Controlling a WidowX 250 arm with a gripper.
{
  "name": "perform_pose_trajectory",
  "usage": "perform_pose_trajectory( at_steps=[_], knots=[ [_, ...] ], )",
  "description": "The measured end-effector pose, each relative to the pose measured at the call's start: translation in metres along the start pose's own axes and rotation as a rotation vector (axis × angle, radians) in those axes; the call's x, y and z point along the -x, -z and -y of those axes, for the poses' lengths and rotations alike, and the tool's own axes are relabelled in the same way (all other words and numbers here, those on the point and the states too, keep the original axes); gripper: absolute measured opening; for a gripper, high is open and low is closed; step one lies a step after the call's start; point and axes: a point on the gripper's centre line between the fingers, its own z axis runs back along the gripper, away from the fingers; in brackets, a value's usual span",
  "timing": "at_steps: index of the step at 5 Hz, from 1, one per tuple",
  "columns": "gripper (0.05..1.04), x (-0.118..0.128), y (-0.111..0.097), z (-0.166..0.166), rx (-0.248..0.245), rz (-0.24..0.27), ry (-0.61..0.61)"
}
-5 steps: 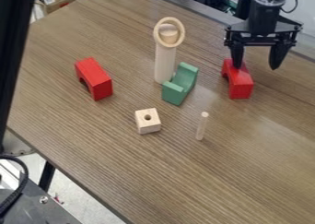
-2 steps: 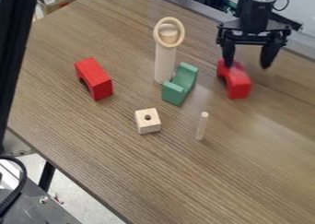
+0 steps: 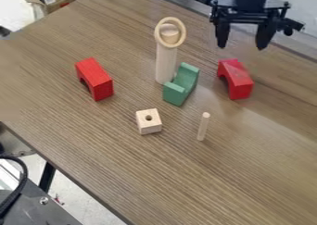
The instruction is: Put the red arch on top of the red arch
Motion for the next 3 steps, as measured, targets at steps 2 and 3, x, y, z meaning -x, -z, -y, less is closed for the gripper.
perform_pose_trajectory(
  at_steps=[2,3],
  knots=[
    [0.998,0.006,0.01,0.0,0.009,-0.016,-0.058],
    [0.999,0.005,0.023,0.001,-0.001,-0.012,-0.07]
  ],
)
